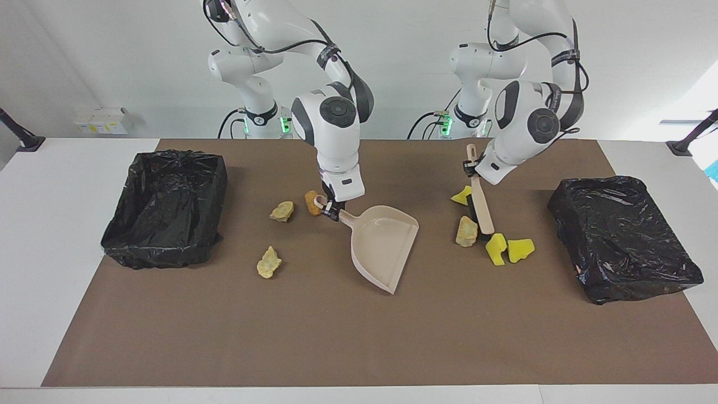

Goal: Sweep and dump trash in bin

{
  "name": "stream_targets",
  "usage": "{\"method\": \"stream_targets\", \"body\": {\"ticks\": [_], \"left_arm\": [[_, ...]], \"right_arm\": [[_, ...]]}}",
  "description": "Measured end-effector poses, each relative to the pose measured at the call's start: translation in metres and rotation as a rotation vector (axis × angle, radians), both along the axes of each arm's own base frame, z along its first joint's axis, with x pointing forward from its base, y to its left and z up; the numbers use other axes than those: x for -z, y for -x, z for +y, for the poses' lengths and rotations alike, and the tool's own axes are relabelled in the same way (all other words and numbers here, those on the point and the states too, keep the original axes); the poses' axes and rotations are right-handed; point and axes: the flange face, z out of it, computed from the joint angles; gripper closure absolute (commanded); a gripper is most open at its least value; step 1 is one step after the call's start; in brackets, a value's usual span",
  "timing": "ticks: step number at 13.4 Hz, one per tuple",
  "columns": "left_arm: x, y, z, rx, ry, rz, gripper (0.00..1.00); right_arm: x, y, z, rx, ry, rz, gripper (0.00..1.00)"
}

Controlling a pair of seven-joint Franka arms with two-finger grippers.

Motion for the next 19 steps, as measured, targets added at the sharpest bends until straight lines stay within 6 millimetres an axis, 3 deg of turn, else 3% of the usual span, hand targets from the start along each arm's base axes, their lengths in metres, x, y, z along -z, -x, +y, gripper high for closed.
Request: {"method": "stream_targets", "body": {"ticks": [2,4,6,8,10,12,15,17,19], "left_arm": [[-0.01,0.0,-0.014,-0.002,-0.001,-0.015,1.0],[-0.047,-0.015,-0.006,-0.022,0.011,-0.041,1.0],[-0.093,-0.038,0.026,-0.068,0.0,-0.09,1.0],[-0.108,-0.057,0.067,-0.101,-0.01,-0.156,1.0],[-0.096,-0.073,0.11,-0.103,-0.039,-0.184,1.0],[-0.067,-0.086,0.13,-0.065,-0.102,-0.16,1.0],[-0.022,-0.101,0.125,-0.027,-0.118,-0.135,1.0],[-0.004,-0.103,0.117,-0.001,-0.111,-0.12,1.0],[0.006,-0.096,0.097,0.021,-0.088,-0.103,1.0]], "right_arm": [[0.001,-0.004,-0.007,-0.116,-0.001,-0.001,1.0],[0.005,-0.004,-0.01,-0.163,0.001,0.003,1.0],[0.012,0.001,0.0,-0.192,-0.001,0.002,1.0],[0.019,0.005,0.013,-0.217,0.001,-0.008,1.0],[0.022,0.003,0.014,-0.25,0.008,-0.025,1.0],[0.023,0.001,0.014,-0.277,0.008,-0.035,1.0],[0.026,0.002,0.019,-0.31,0.036,-0.049,1.0],[0.028,0.004,0.023,-0.319,0.04,-0.049,1.0],[0.031,0.006,0.027,-0.327,0.041,-0.048,1.0]]}}
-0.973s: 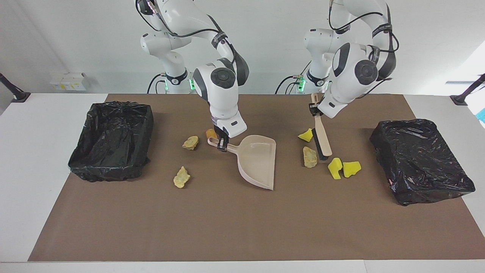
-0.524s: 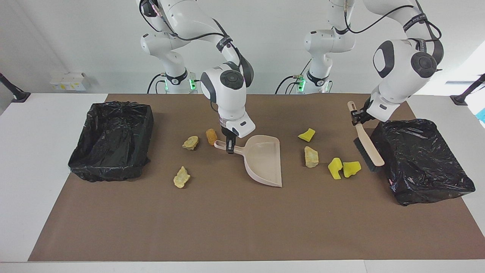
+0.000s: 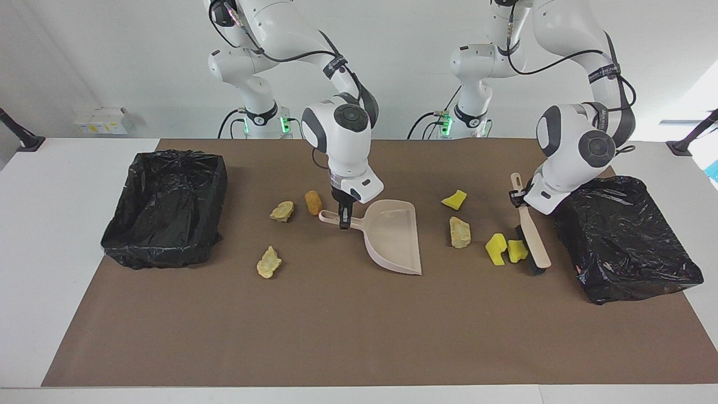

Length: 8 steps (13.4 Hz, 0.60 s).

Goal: Sweep and dump trash in bin

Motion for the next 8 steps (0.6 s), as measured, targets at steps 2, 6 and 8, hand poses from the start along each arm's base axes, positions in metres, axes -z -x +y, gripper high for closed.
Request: {"method": "stream_targets", "body": {"ticks": [2,6,8], "left_arm": [[0.003,0.01,-0.035,0.024,0.04,0.016,1.0],[0.001,0.035,-0.105,0.05,0.088,0.034,1.0],[0.0,0.049,-0.144,0.033,0.115,0.049,1.0]], "right_arm": [[0.005,0.0,0.004,-0.007,-0.005,-0.008,1.0],[0.019,0.003,0.021,-0.032,-0.019,-0.026,1.0],[0.019,0.004,0.023,-0.036,-0.02,-0.029,1.0]]}}
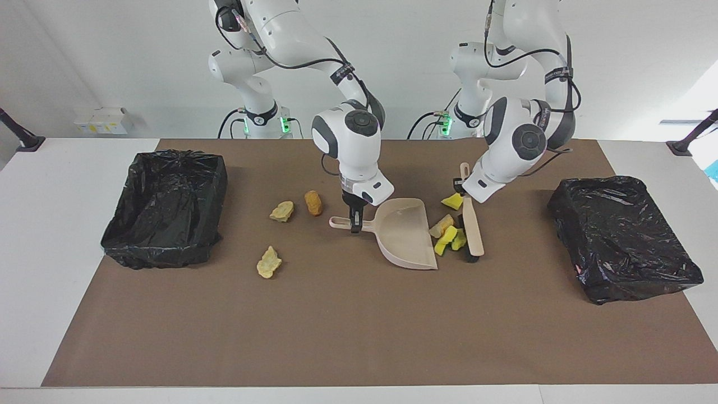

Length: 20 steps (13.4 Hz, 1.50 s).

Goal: Sweep and dump trash in bin

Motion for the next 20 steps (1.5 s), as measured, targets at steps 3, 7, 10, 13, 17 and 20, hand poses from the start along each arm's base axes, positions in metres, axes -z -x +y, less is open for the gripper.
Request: {"method": "stream_targets", "body": {"ticks": [3,7,10,13,17,20], "left_arm": [[-0.01,0.018,-0.046,-0.039,0.008,0.004,1.0],[-0.047,0.001,-0.001,-0.202,0.015,0.021,1.0],[-0.075,0.017,0.062,-0.285,-0.005,0.143,1.0],[-0.062,0.065,0.071,-0.336,-0.067,0.249,1.0],[-0.033,0.122,0.071,-0.48,-0.186,0.311,1.0],[-0.018,0.127,0.05,-0.508,-0.201,0.25,1.0]], "right_arm": [[0.0,0.0,0.001,-0.002,-0.002,-0.003,1.0],[0.005,-0.001,0.0,0.007,0.003,0.001,1.0],[0.008,-0.002,-0.003,0.012,0.006,0.005,1.0],[0.007,-0.003,-0.004,0.001,0.005,0.005,1.0],[-0.009,0.002,-0.014,-0.079,0.058,0.041,1.0],[-0.02,0.023,-0.01,-0.108,0.155,0.074,1.0]]}}
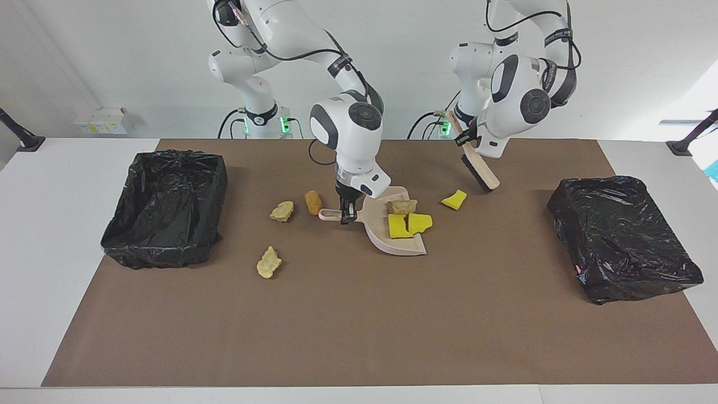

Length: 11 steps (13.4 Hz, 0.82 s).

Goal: Sweep and dump trash in bin

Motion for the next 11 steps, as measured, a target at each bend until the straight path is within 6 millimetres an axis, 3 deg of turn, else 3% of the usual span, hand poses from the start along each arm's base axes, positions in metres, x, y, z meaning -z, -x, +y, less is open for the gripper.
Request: {"method": "stream_targets", "body": {"ticks": [6,11], "left_arm": [[0.016,-0.008,-0.031,0.097,0.074,-0.164,1.0],[0.027,-0.005,-0.088,0.324,0.174,-0.25,1.0]], "right_arm": [[0.016,0.038,0.011,0.085,0.053,0.01,1.0],[0.029,0.044,0.028,0.111,0.027,-0.034,1.0]]}}
